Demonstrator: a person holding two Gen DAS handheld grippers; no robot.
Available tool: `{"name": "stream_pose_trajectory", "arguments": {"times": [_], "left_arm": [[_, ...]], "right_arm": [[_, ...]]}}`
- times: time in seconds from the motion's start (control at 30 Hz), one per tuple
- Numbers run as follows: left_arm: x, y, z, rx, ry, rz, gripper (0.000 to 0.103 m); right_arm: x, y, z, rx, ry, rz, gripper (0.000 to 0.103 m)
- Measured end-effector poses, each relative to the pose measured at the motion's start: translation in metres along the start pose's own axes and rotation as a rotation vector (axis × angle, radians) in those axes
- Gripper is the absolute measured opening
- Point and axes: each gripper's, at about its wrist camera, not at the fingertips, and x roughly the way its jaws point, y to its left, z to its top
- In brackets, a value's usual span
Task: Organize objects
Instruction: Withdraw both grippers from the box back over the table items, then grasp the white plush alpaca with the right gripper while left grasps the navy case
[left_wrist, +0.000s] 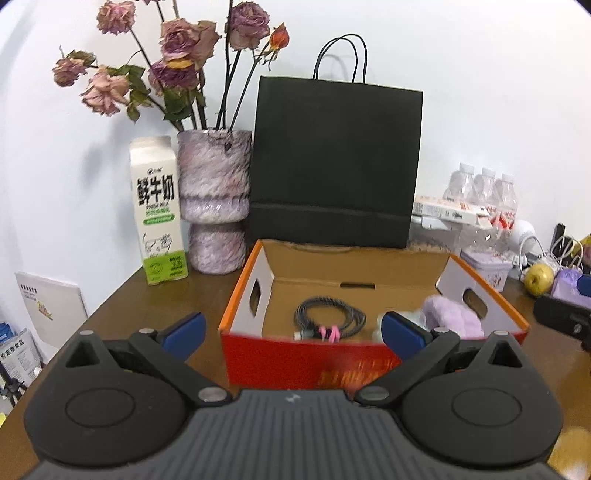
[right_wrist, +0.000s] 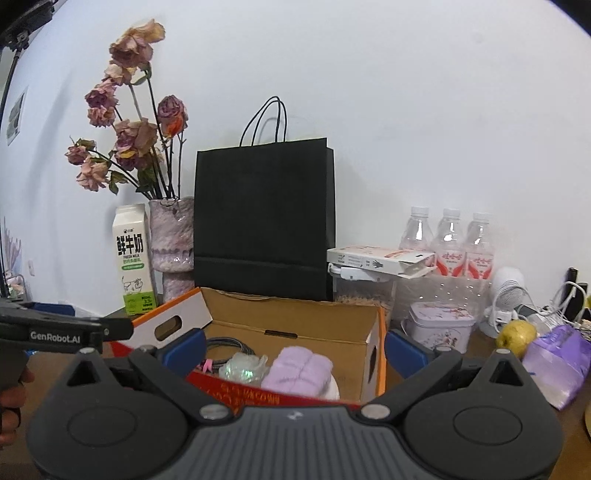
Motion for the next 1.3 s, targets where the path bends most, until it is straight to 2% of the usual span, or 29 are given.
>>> {"name": "stream_pose_trajectory", "arguments": {"times": [0.3, 0.5, 0.8, 1.03, 1.23, 1.3], "left_arm": [[-0.036, 0.009, -0.031, -0.007, 0.012, 0.004, 0.103], [-0.058, 0.008, -0.050, 0.001, 0.026, -0.026, 0.103], [-0.082, -0.002, -0.082, 0.069, 0.103, -0.093, 0.103], [-0.087, -0.008, -0.098, 0.099, 0.192, -0.146, 0.103], [-0.083, -0.005, -0.107, 0.082, 0.278, -0.188, 0.103], [-0.079, -0.005, -0.108, 0.080, 0.299, -0.175, 0.103]], "right_arm": [[-0.046, 0.019, -0.027, 0.003, -0.012, 0.008, 0.103], [-0.071, 0.028, -0.044, 0.030, -0.003, -0.005, 0.103], [-0.103, 0.041, -0.067, 0.015, -0.004, -0.033, 0.103], [-0.119, 0.045, -0.085, 0.008, 0.020, -0.055, 0.103], [-0.129, 0.040, -0.091, 0.040, 0.013, -0.075, 0.103], [-0.129, 0.038, -0.091, 0.054, 0.013, -0.068, 0.103]]}}
